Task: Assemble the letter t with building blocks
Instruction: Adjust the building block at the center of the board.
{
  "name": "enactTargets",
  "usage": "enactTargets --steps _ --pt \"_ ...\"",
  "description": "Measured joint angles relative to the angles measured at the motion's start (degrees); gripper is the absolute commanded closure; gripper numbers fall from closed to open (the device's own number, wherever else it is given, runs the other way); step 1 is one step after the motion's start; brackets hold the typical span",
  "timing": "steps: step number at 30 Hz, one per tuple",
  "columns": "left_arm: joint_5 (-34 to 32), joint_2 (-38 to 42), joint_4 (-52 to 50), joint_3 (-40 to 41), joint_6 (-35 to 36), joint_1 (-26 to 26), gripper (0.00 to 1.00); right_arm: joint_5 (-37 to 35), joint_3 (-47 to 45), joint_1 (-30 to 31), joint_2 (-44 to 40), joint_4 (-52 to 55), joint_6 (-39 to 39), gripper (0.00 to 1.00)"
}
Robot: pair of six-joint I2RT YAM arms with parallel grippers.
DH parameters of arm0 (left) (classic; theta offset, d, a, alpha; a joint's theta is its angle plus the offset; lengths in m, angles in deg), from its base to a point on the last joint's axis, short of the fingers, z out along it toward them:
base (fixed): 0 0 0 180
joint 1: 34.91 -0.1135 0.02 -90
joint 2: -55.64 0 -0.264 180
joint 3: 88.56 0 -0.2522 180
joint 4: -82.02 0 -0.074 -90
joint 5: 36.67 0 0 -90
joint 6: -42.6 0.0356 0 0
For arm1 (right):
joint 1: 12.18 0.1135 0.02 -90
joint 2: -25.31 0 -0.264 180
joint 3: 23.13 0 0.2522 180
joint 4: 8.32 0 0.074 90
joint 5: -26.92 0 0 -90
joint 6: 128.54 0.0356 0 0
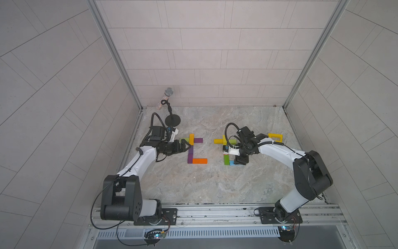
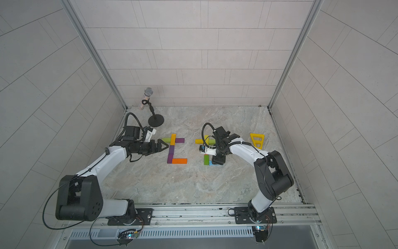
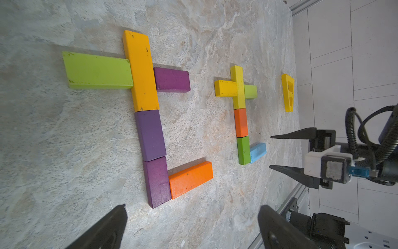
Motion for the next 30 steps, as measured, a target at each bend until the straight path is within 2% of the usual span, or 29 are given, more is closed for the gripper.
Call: enactTargets --steps 11,19,30 --pt "0.0 0.0 0.02 0.0 -0.02 -0.02 0.0 -2.29 2.4 1.42 6.82 0.98 -0.57 0.54" --pt "0.02 -0.02 0.24 0.0 -0.02 -0.02 0.0 -3.3 4.26 1.53 8.7 1.66 -0.37 0.55" --pt "0.02 -0.09 0.7 0.04 -0.02 -0.02 0.0 -3.26 4.24 2.47 8.68 2.21 -0.39 0.51"
